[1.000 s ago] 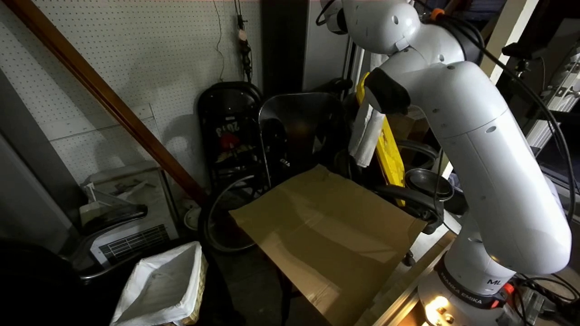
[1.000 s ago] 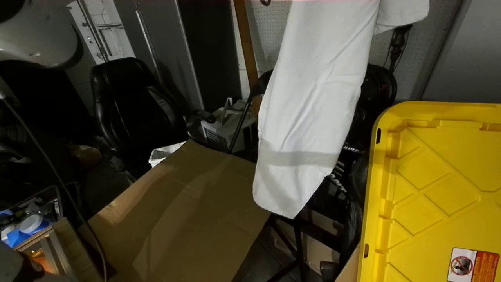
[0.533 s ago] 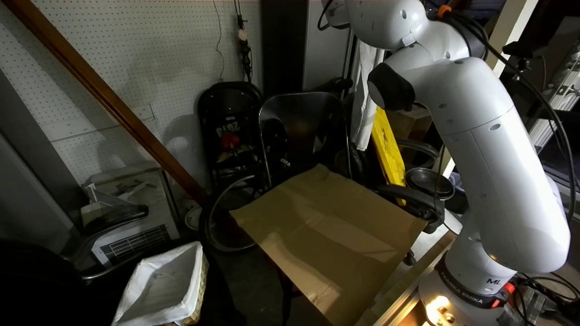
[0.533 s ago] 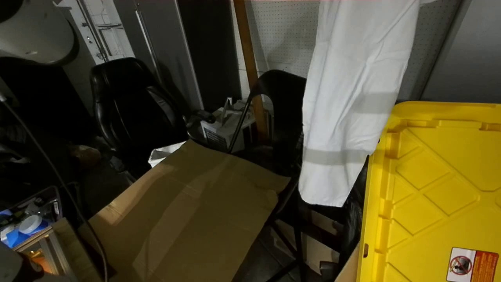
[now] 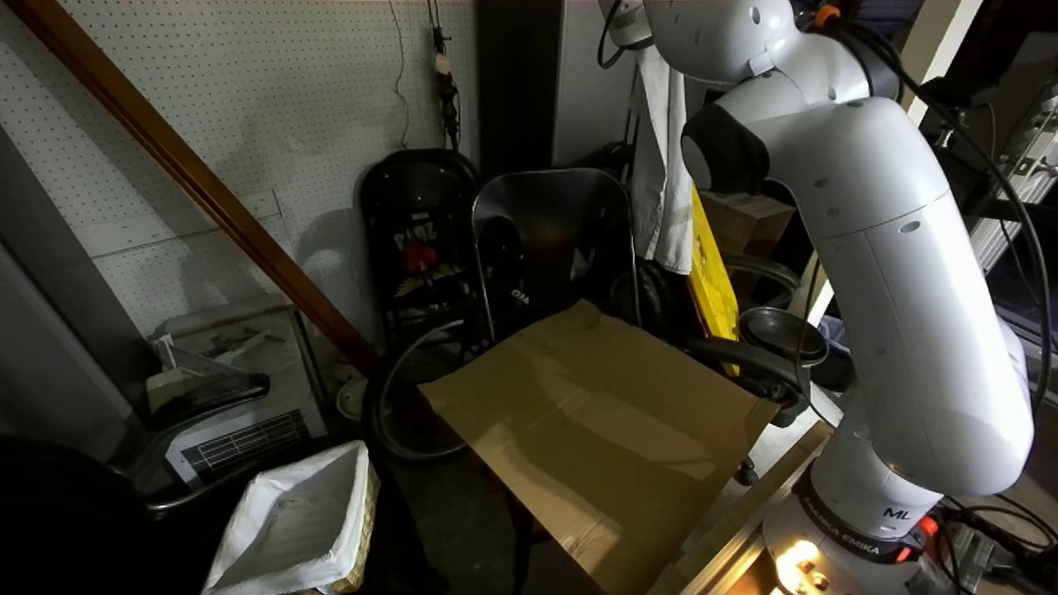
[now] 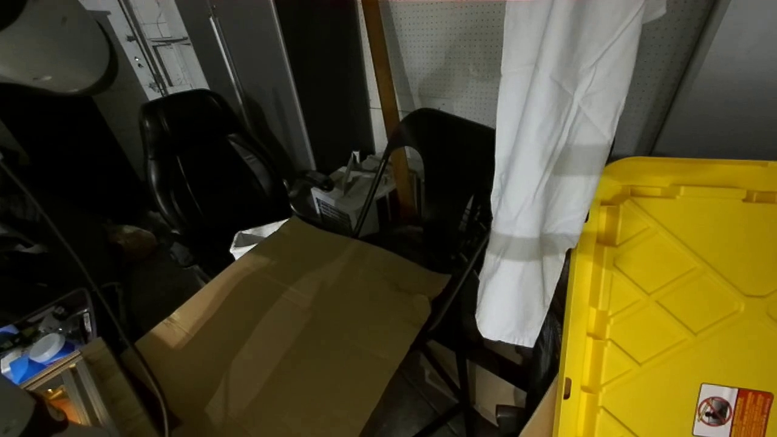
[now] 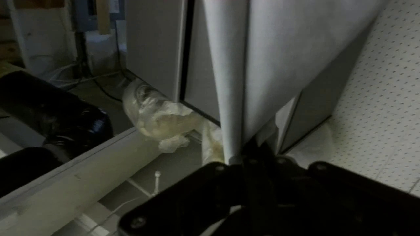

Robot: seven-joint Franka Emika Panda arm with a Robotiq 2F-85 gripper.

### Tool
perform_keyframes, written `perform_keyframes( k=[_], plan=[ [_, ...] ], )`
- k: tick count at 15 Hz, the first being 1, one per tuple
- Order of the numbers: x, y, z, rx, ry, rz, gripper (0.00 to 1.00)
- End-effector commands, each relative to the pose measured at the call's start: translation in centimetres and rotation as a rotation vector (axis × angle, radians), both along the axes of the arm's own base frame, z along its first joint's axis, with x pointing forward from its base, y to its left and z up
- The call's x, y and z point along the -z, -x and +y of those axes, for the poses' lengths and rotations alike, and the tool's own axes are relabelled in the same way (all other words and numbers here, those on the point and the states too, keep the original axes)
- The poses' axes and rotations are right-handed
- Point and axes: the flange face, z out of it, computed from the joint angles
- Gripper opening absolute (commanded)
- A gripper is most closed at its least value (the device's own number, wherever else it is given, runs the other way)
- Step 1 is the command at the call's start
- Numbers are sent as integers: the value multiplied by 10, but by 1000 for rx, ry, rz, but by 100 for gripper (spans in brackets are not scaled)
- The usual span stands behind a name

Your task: Put the towel on the backrest of the chair

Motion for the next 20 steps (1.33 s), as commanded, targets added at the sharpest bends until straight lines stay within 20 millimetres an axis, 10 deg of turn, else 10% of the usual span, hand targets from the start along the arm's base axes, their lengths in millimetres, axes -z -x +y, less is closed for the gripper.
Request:
perform_keyframes(
  k=[1, 11, 20],
  plan=[
    [-3, -11, 10, -118, 51, 160, 0],
    [-14, -52, 34, -214, 212, 402, 0],
    [39, -86, 83, -169, 262, 267, 0]
  ],
)
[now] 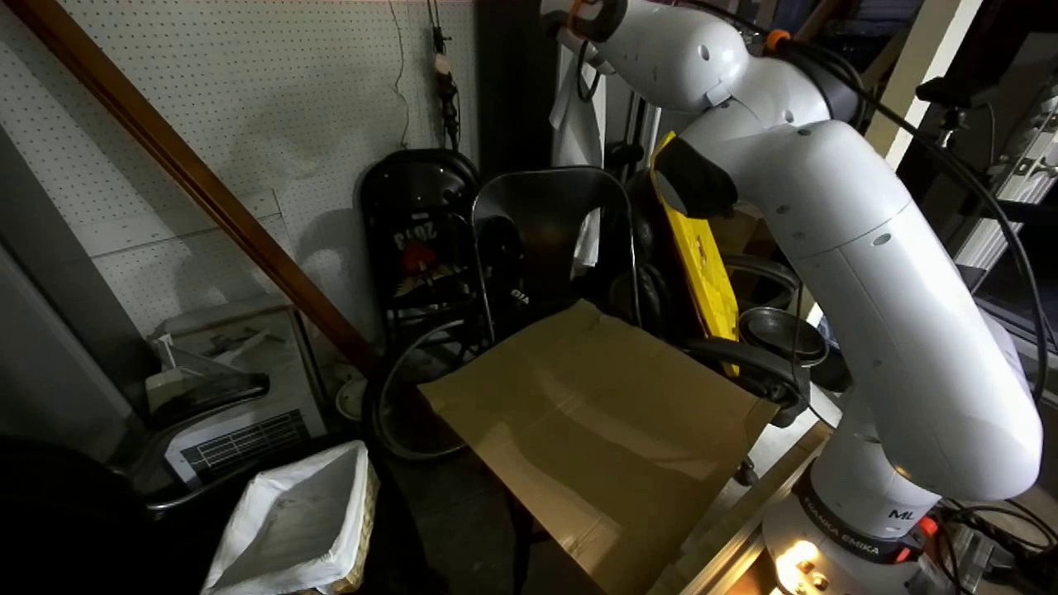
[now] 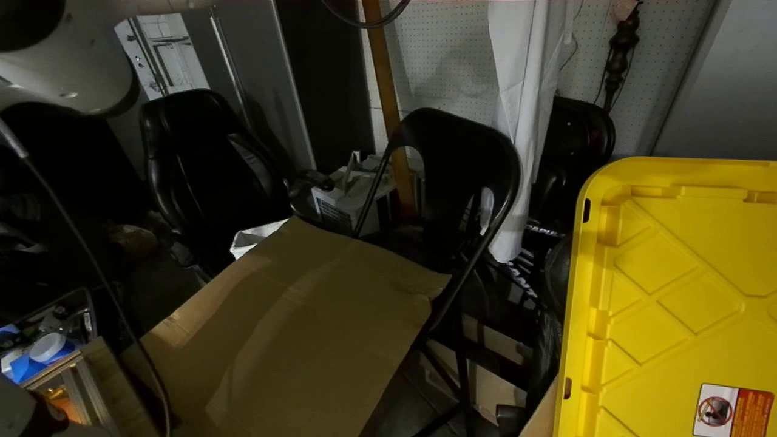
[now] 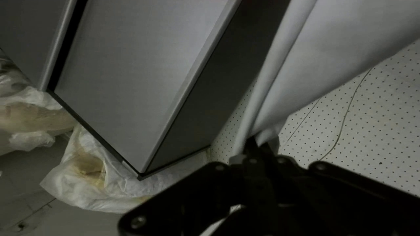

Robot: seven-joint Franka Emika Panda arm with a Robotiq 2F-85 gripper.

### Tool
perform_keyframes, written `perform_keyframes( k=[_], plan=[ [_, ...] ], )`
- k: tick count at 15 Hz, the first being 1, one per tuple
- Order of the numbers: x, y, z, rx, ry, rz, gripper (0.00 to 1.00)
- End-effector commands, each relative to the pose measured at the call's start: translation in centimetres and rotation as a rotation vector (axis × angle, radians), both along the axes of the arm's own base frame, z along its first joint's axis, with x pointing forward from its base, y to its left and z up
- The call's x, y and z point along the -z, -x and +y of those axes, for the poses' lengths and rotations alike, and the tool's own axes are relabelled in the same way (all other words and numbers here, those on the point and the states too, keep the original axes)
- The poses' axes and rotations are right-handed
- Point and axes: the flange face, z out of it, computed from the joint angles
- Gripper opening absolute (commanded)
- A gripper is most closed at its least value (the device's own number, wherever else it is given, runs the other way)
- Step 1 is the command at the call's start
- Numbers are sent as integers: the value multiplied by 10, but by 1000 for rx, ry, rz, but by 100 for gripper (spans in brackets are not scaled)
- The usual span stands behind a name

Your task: Put the towel on the backrest of the chair

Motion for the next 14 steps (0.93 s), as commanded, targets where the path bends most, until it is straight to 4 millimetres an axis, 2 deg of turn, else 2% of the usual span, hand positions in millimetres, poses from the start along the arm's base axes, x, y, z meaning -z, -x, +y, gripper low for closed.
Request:
perform_keyframes(
  k=[1, 4, 8, 11, 14],
  plan=[
    [23, -11, 24, 19, 28, -107, 0],
    [49, -8, 33, 53, -3, -91, 0],
    [77, -1, 29, 40, -49, 61, 0],
    [99, 10, 26, 31, -35, 192, 0],
    [114, 30, 32, 4, 26, 309, 0]
  ],
)
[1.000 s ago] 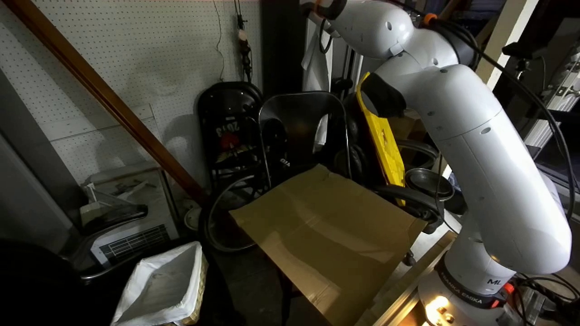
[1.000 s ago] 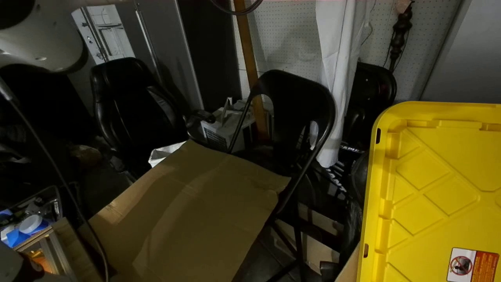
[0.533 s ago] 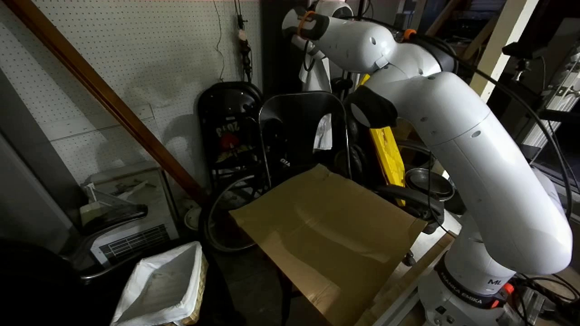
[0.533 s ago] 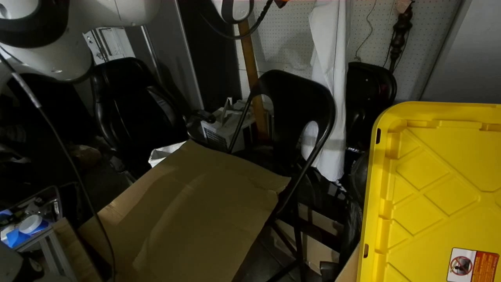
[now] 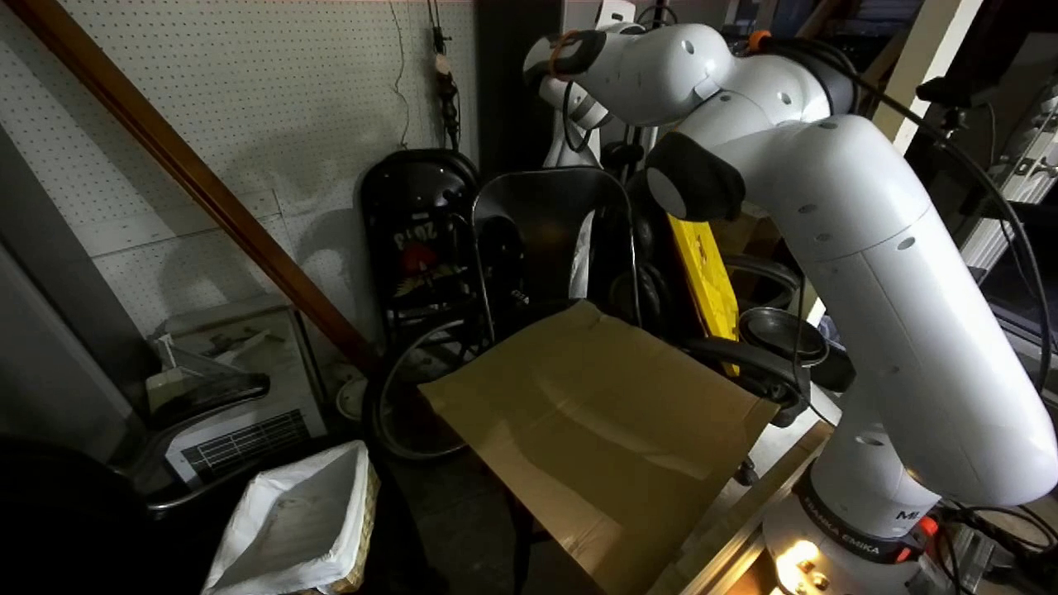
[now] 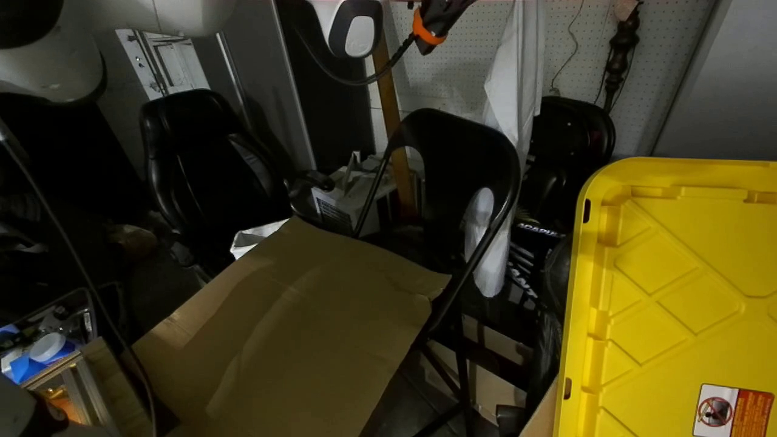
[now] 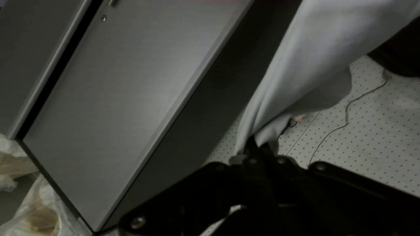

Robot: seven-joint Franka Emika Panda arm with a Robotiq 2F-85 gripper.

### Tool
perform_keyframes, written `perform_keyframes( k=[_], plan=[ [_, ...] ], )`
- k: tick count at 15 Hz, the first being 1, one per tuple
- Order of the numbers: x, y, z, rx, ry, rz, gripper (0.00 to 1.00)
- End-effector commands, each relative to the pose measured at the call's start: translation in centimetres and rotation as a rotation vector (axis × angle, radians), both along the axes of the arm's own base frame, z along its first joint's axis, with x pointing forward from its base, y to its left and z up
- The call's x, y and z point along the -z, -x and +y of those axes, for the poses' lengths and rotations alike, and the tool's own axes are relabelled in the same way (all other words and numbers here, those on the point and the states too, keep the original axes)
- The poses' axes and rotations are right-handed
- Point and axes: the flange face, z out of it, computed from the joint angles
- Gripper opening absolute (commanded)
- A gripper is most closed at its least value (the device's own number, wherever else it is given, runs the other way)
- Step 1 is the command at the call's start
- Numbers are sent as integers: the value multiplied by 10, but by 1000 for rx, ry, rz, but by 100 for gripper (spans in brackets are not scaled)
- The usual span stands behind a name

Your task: Put the towel on the backrest of the chair

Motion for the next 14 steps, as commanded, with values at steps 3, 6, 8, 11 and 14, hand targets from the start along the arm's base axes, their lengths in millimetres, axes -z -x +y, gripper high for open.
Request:
perform_keyframes(
  k=[3, 6, 8, 11, 14],
  plan=[
    [12, 56, 16, -85, 53, 207, 0],
    [16, 79, 23, -182, 3, 273, 0],
    [29, 100, 22, -221, -21, 322, 0],
    [43, 125, 20, -261, -44, 360, 0],
    [58, 145, 18, -285, -68, 389, 0]
  ],
)
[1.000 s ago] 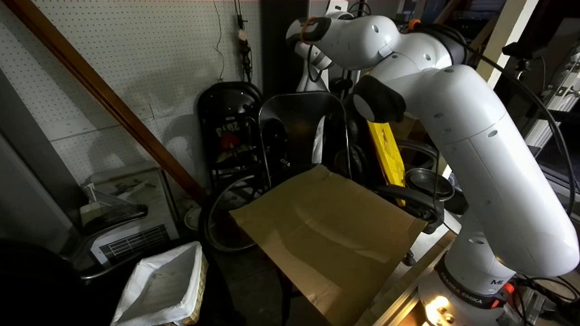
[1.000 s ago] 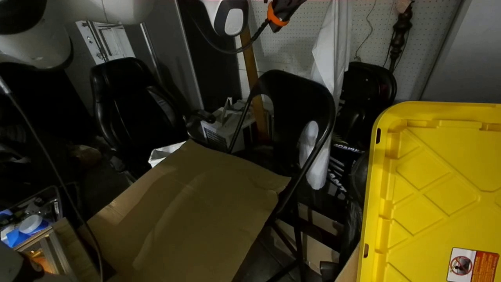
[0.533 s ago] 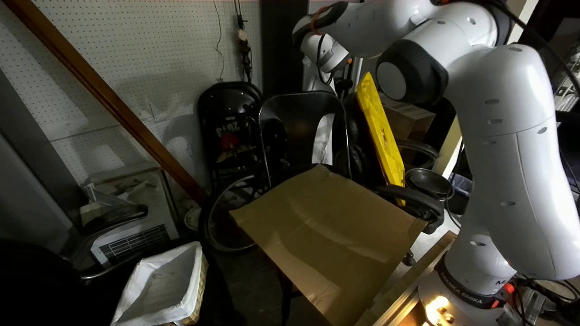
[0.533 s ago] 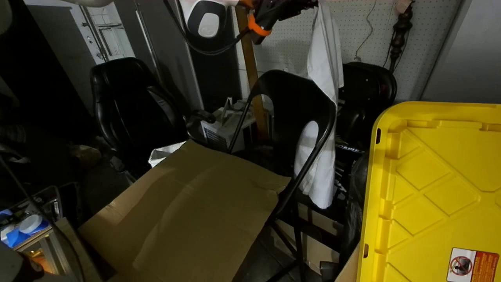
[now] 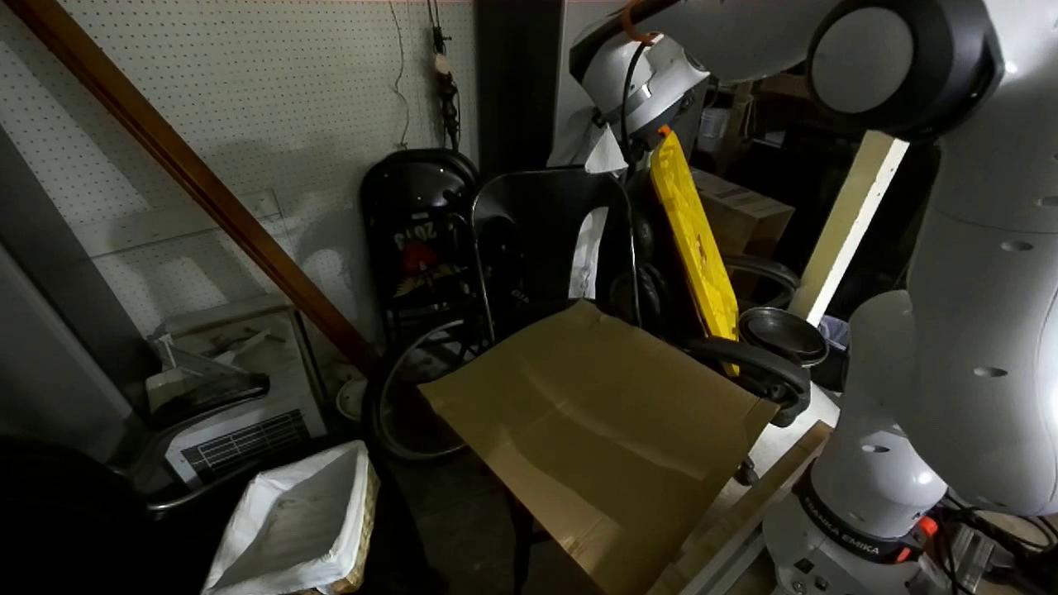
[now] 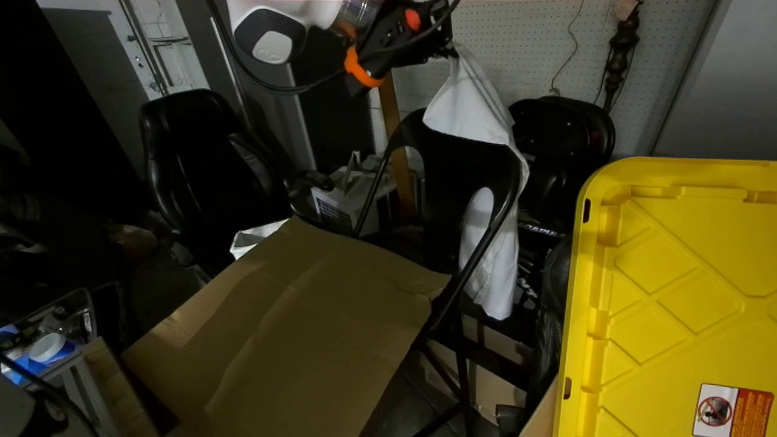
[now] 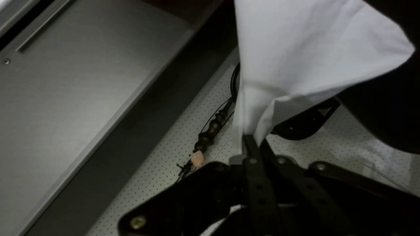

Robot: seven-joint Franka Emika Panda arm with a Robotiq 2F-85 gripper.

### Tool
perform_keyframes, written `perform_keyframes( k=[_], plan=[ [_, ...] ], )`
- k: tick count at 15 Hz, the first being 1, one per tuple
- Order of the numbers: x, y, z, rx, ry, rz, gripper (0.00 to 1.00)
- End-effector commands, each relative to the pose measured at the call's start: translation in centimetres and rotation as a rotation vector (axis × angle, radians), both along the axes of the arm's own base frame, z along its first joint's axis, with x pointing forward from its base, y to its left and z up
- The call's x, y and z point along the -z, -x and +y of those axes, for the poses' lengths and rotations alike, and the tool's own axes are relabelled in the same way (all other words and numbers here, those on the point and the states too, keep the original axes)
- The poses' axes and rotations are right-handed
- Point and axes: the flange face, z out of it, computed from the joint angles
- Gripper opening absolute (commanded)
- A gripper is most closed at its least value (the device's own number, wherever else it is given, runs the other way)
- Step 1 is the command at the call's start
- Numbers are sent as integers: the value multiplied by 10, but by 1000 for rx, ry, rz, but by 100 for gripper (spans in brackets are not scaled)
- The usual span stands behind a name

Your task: Put the towel on the backrest of the chair

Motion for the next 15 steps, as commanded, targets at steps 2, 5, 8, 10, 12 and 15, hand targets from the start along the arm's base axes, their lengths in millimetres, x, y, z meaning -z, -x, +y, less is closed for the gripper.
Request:
perform_keyframes(
  k=[2, 5, 8, 10, 12, 15],
  plan=[
    [13, 36, 6, -93, -48, 37, 0],
    [-39, 54, 46, -166, 25, -87, 0],
    [-73, 74, 103, -287, 98, -174, 0],
    [-69, 80, 127, -353, 79, -195, 0],
    [-55, 85, 136, -384, 77, -182, 0],
    [-26, 85, 116, -334, 165, -148, 0]
  ],
)
